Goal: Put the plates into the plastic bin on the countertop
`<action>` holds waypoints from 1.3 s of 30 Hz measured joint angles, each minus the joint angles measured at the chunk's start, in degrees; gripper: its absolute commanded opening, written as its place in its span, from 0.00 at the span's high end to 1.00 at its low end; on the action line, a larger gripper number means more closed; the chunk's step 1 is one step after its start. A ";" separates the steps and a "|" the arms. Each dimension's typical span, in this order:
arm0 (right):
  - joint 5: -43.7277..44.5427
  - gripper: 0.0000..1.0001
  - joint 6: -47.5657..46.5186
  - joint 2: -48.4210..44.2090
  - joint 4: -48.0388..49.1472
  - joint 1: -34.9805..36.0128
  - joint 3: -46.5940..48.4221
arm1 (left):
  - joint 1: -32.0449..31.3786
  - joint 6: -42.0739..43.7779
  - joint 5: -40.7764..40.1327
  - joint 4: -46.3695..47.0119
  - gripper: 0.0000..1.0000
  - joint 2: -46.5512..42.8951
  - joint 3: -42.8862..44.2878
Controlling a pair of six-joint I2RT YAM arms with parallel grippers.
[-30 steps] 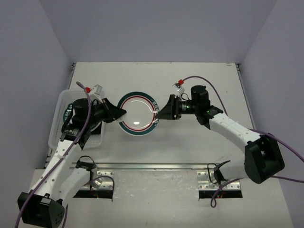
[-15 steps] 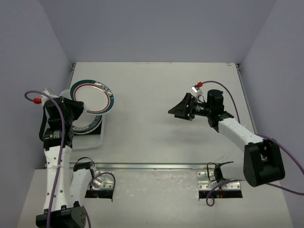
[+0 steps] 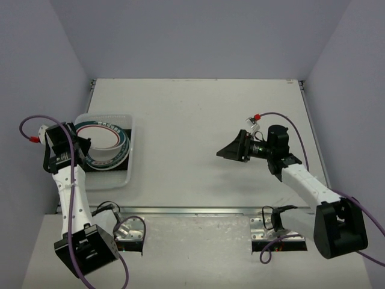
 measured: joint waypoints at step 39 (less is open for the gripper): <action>4.85 0.01 -8.21 -7.08 -11.87 0.09 5.55 | 0.62 14.90 1.12 -7.37 0.00 6.60 3.81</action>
